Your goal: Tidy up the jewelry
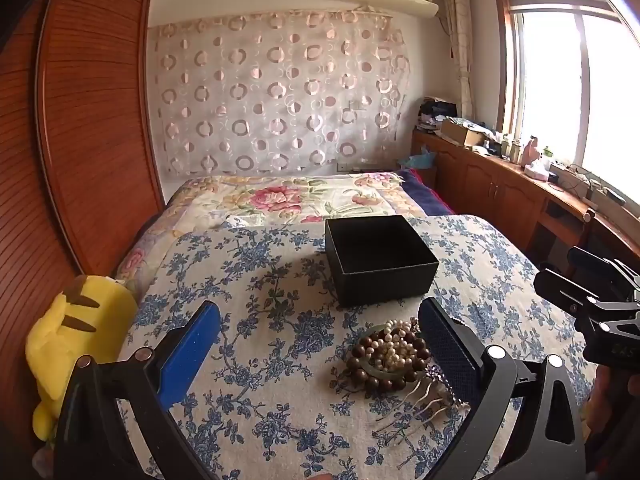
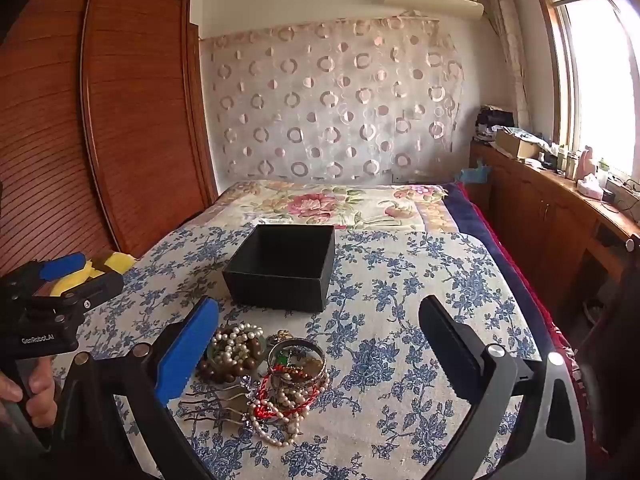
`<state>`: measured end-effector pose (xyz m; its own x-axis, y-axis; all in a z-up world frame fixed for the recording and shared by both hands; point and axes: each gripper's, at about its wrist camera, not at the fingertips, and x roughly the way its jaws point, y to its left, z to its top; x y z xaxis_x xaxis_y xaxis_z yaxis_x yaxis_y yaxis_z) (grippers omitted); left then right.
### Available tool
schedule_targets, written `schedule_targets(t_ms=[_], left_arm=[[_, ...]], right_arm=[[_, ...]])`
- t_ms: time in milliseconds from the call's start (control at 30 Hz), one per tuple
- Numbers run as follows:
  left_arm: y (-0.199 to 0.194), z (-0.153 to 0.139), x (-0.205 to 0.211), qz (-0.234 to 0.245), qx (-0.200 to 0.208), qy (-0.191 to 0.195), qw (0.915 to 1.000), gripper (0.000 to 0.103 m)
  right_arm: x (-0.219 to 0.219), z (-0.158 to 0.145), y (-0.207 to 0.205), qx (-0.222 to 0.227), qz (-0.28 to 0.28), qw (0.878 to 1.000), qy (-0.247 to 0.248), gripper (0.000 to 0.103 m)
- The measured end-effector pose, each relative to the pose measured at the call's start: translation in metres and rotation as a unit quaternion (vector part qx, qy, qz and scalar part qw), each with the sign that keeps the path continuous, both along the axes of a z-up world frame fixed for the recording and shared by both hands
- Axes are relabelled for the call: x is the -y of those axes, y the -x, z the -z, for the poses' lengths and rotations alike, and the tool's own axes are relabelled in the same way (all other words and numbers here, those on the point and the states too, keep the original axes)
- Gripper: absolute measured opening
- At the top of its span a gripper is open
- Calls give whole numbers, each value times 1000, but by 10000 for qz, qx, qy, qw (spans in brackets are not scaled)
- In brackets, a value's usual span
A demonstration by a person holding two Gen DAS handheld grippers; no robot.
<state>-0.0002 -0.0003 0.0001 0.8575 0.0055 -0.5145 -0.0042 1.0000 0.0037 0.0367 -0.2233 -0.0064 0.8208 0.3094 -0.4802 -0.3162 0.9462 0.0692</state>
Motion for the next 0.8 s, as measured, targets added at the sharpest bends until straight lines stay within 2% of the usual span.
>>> schedule_targets(t_ms=[800], left_arm=[[6,-8,2,21,184,60,9998,96]], right_arm=[[1,0,0,23,4,10000,-67,101]])
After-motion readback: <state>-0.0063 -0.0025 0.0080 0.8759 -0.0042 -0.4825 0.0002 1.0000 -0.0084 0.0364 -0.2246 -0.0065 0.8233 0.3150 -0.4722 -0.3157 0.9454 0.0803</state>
